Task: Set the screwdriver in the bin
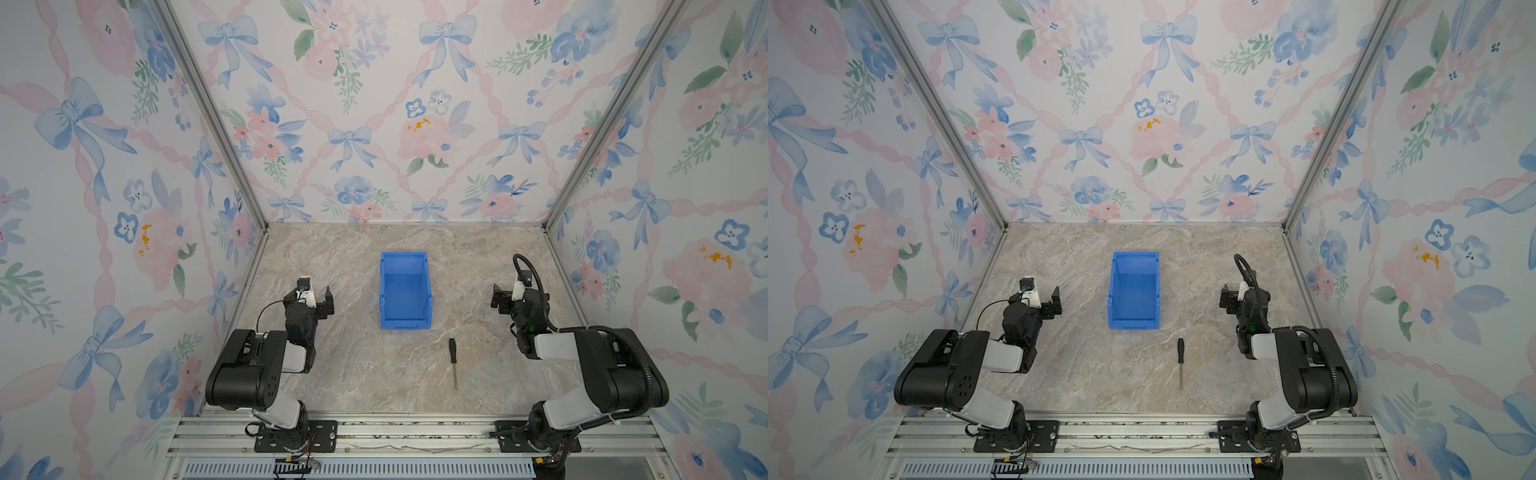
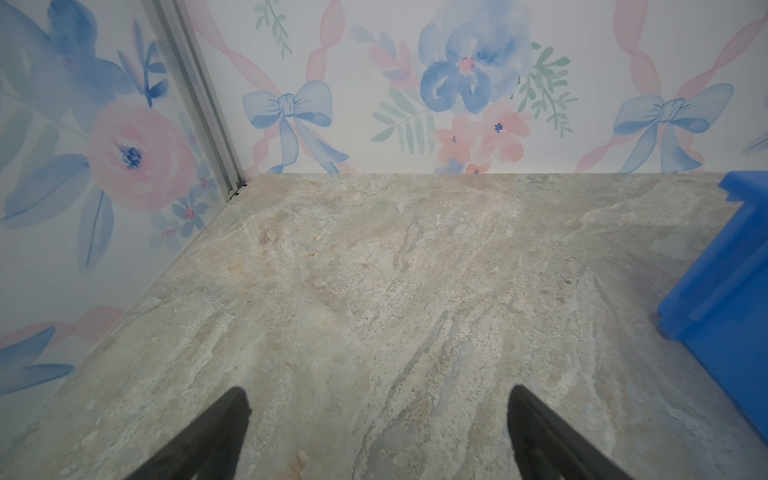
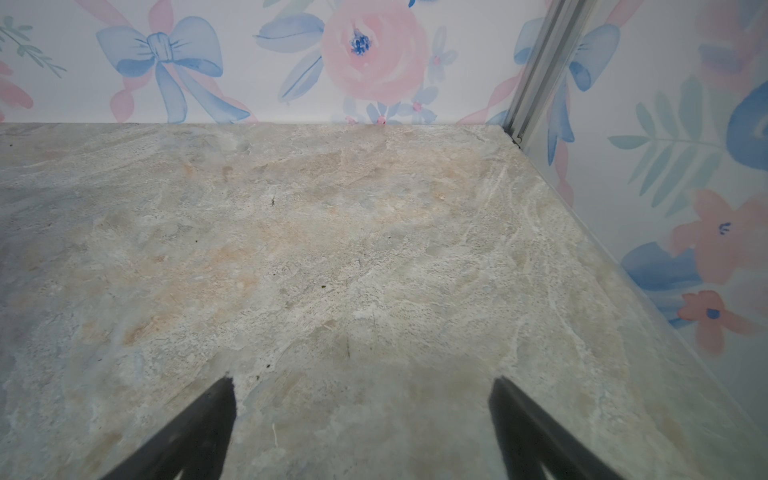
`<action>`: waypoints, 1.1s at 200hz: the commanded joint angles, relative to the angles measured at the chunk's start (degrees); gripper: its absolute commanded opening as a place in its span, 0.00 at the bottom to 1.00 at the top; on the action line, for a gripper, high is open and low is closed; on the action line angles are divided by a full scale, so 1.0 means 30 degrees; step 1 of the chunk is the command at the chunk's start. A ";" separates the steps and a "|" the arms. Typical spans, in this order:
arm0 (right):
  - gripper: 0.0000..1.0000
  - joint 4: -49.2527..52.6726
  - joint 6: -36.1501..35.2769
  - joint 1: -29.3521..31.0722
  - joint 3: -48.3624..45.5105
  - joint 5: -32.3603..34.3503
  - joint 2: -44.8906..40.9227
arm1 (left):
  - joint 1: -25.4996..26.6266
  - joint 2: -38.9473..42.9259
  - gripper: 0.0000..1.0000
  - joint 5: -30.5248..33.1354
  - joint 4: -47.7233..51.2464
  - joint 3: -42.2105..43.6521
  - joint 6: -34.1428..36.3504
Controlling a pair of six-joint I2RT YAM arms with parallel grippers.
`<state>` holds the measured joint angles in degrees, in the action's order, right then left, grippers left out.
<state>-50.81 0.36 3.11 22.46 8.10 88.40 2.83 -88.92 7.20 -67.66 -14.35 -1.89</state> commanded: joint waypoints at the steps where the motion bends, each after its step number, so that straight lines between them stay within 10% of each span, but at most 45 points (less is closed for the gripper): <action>1: 0.97 -0.0131 -0.0131 0.0063 0.0087 -0.0209 0.0064 | -0.0204 -0.0248 0.97 -0.0343 -0.0211 -0.0020 0.0218; 220: 0.97 0.5286 -0.0091 0.0412 0.1602 0.0962 -0.2560 | -0.0304 0.0999 0.97 -0.0255 0.1728 -0.0505 -0.0014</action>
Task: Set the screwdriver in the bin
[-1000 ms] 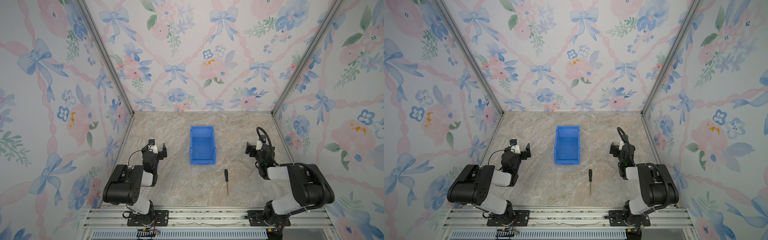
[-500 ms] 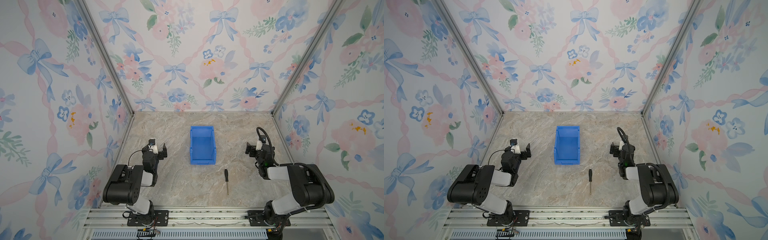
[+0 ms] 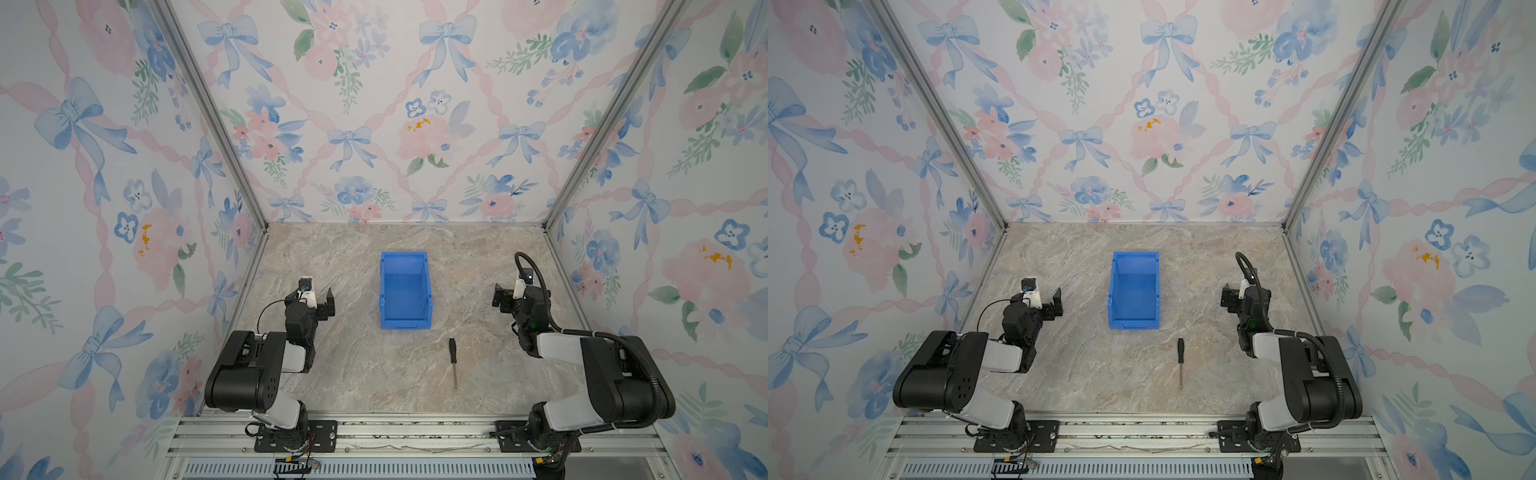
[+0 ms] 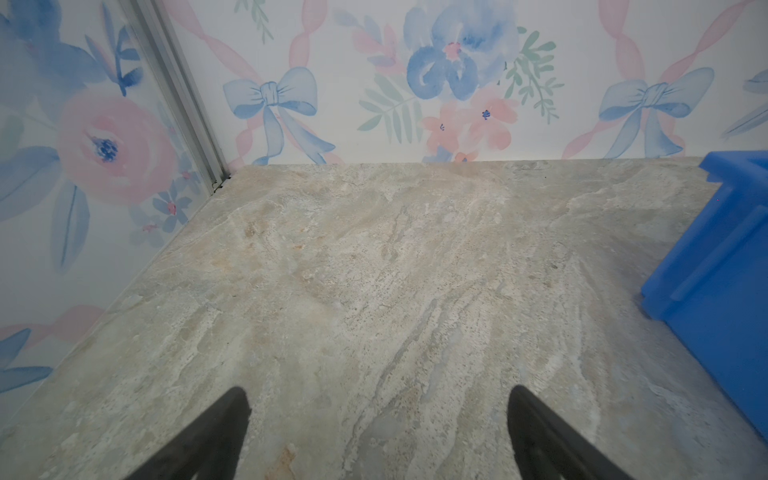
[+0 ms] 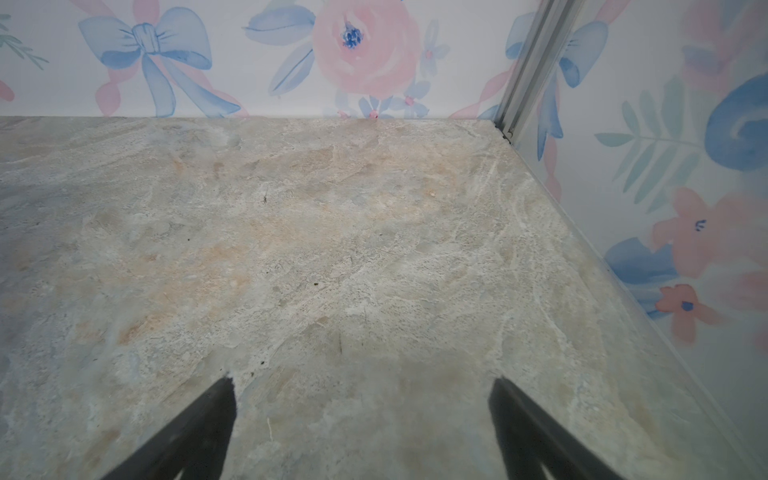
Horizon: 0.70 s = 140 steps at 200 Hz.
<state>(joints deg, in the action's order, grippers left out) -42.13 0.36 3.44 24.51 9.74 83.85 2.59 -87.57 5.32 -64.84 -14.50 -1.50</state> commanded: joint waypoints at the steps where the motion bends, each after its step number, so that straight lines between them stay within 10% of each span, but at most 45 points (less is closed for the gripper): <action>1: 0.97 0.2593 -0.0091 0.0310 0.0973 0.0416 -0.1080 | -0.0222 0.0586 0.98 0.0339 0.0829 -0.0447 -0.0145; 140: 0.97 1.4987 0.1772 0.2155 0.5028 0.3198 -0.7227 | 0.0294 0.4493 0.97 -0.0263 1.1778 -0.3834 -0.1145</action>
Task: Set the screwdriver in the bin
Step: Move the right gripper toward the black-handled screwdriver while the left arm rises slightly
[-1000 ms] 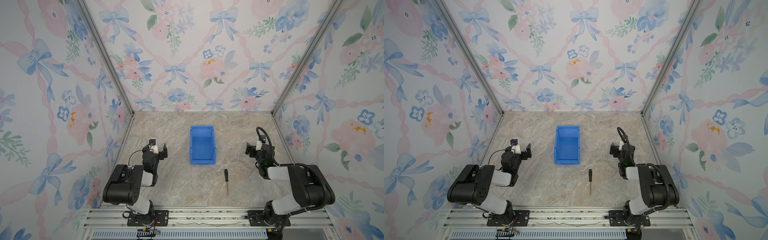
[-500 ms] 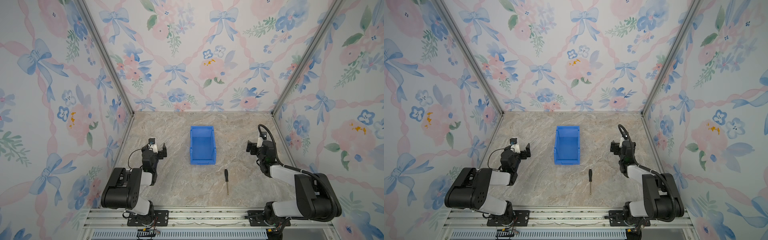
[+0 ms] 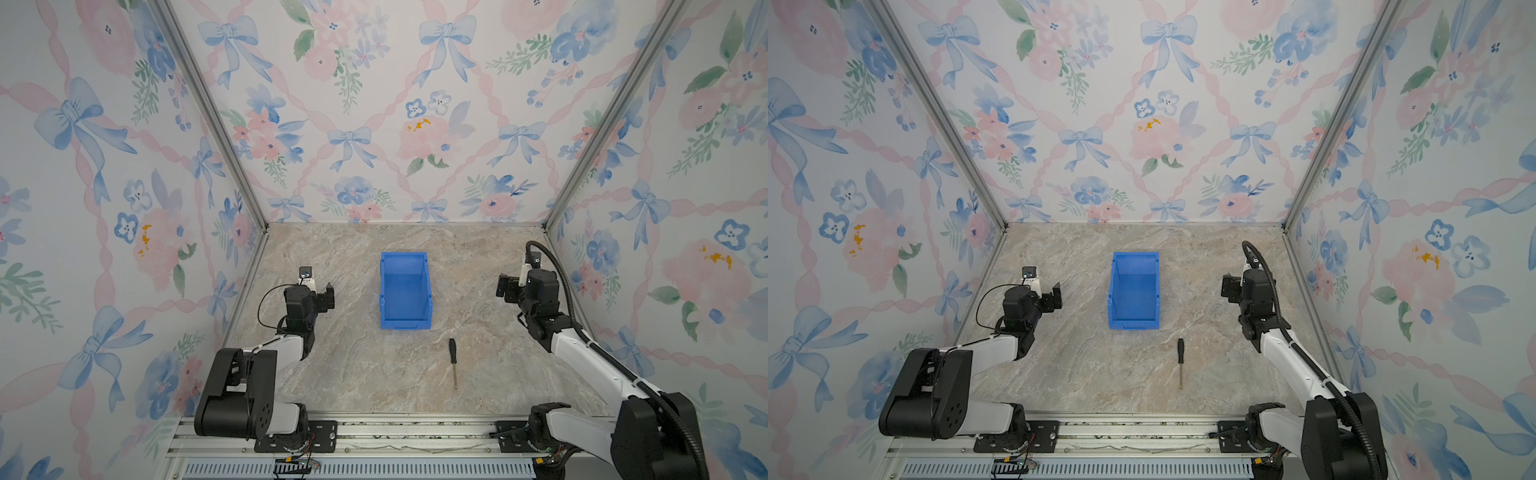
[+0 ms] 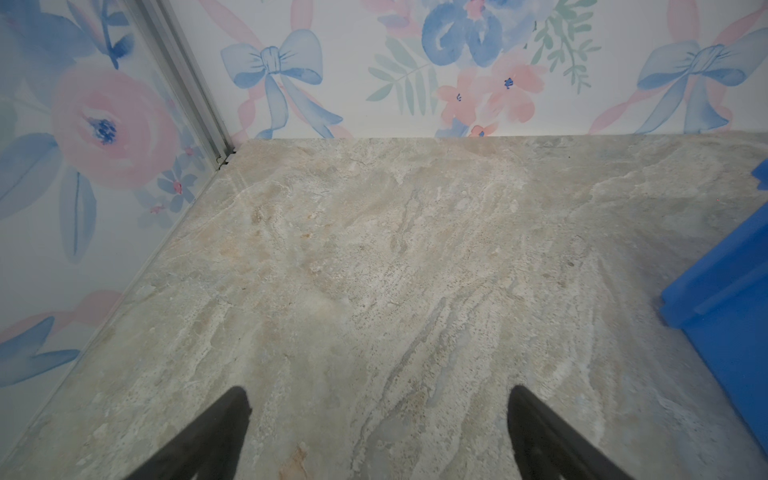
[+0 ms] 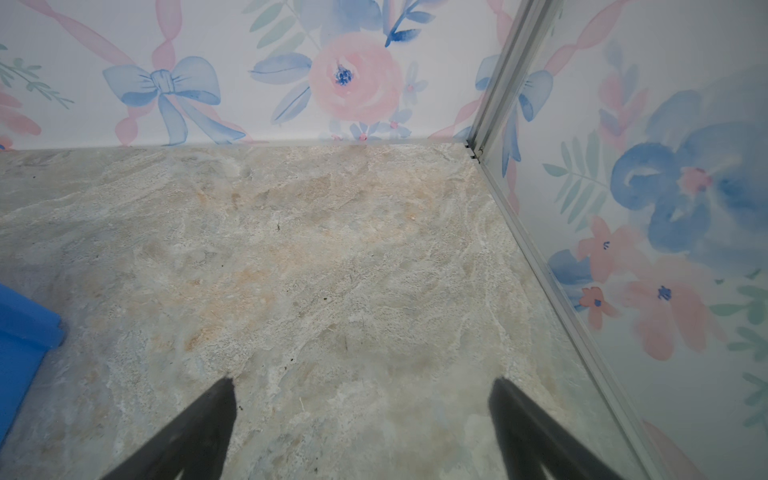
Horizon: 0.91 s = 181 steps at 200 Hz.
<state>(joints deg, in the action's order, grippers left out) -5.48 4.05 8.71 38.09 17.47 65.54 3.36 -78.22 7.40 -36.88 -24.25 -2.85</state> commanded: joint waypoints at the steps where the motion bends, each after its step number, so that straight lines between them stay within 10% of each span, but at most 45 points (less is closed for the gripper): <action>1: 0.97 0.2795 0.0561 0.0403 0.0496 0.0620 -0.1186 | 0.0046 0.1448 0.97 -0.0963 0.2514 -0.0616 -0.0750; 80: 0.97 0.9935 0.4182 0.0372 0.3801 -0.1370 -0.1099 | 0.0688 0.2204 0.98 -0.0183 1.3677 -0.4414 -0.6508; 181: 0.97 1.1737 0.6504 0.3665 0.3972 -0.3896 0.1672 | 0.2021 0.2117 0.98 -0.4009 1.6513 -0.5821 -0.8000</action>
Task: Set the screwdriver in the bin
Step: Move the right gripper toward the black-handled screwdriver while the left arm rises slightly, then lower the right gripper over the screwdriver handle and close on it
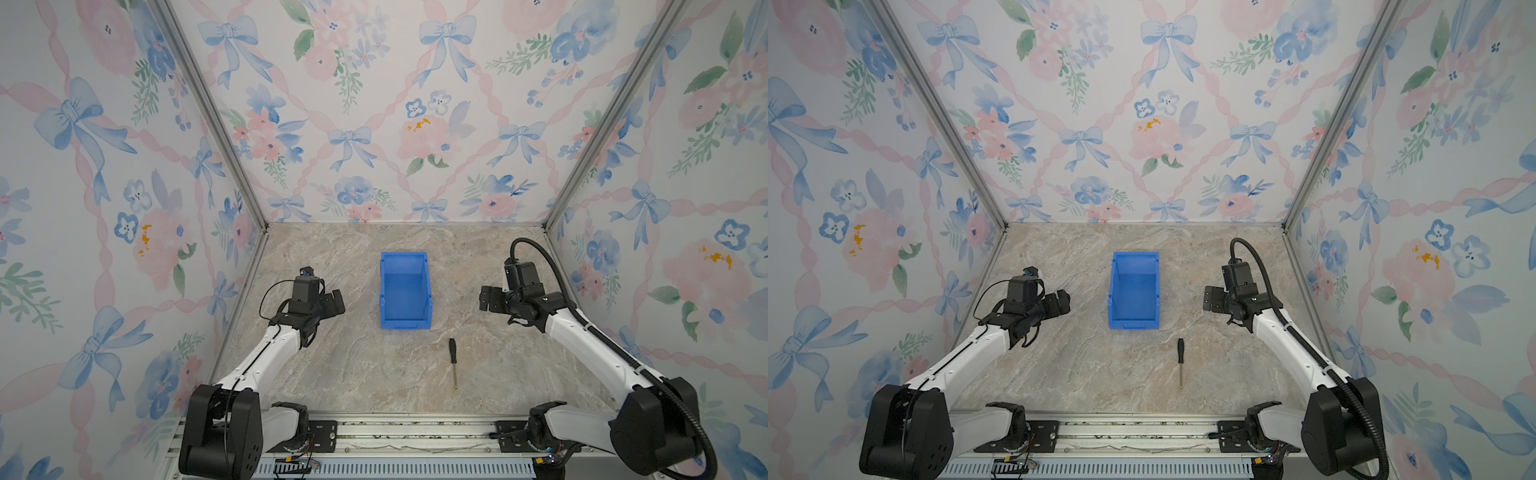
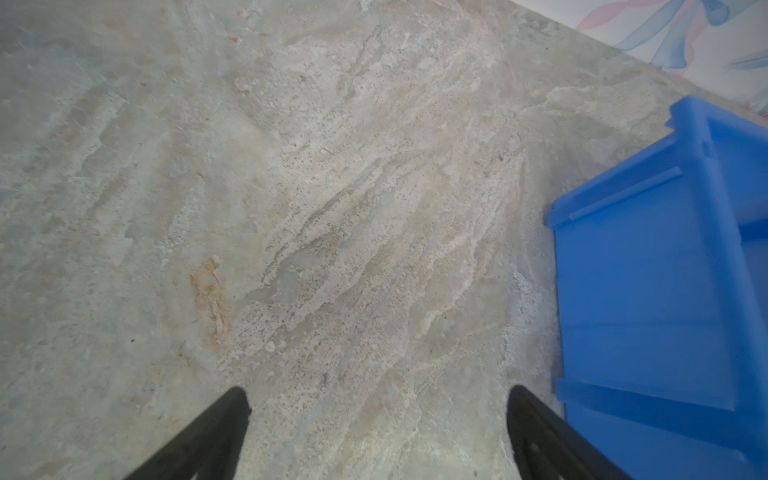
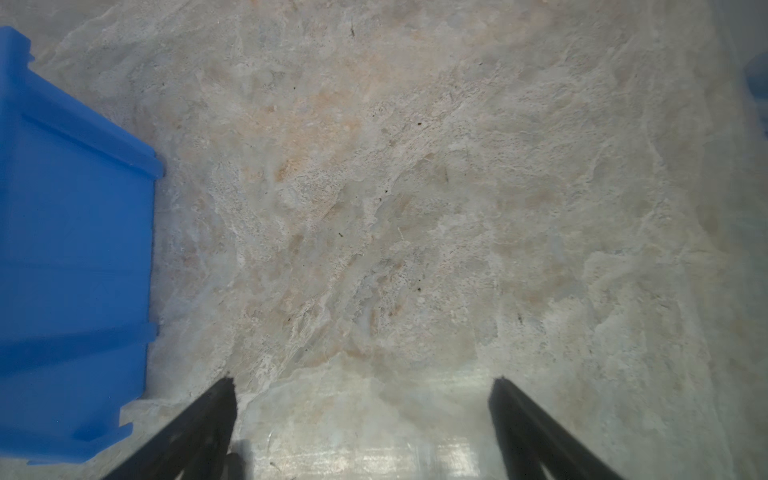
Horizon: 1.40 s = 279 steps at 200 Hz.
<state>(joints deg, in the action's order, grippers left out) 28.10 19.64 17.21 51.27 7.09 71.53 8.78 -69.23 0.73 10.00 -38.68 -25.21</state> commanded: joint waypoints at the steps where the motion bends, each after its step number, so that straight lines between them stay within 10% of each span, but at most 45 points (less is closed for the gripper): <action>1: 0.97 0.0571 0.1351 0.0843 -0.0435 -0.0418 -0.0321 | 0.0212 -0.0956 0.98 -0.1851 0.0900 -0.1018 -0.0510; 149: 1.00 0.1405 0.8536 0.7917 -0.1027 0.2206 0.3138 | 0.1348 0.0608 0.98 -0.2274 0.1838 0.0218 0.1367; 279: 0.73 0.1474 1.0898 1.0870 -0.1096 0.3514 0.5698 | 0.2728 0.1947 0.98 -0.1841 0.1911 0.1026 0.1167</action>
<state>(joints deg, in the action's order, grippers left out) 31.48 50.09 48.97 48.62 15.44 87.11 16.27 -64.31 -5.37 15.14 -36.42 -22.33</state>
